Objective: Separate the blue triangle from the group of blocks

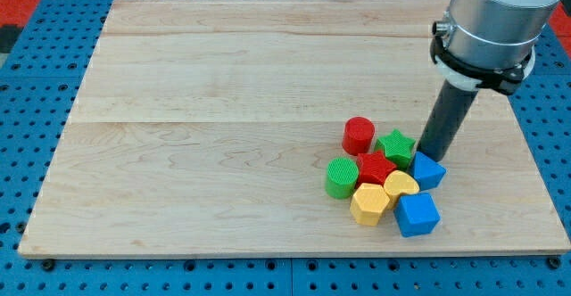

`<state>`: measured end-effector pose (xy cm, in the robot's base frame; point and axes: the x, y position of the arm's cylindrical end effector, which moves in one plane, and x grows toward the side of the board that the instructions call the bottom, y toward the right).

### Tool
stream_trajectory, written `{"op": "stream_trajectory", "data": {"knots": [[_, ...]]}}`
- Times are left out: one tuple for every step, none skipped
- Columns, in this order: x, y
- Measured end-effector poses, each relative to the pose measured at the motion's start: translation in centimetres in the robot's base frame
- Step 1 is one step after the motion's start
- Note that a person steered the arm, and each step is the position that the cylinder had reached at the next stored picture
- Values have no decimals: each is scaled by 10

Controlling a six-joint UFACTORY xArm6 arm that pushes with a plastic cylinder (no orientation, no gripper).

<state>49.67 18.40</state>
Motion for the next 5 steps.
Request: {"op": "stream_trajectory", "data": {"knots": [[23,64],[73,70],[31,-19],[-19,-91],[-49,-133]]}}
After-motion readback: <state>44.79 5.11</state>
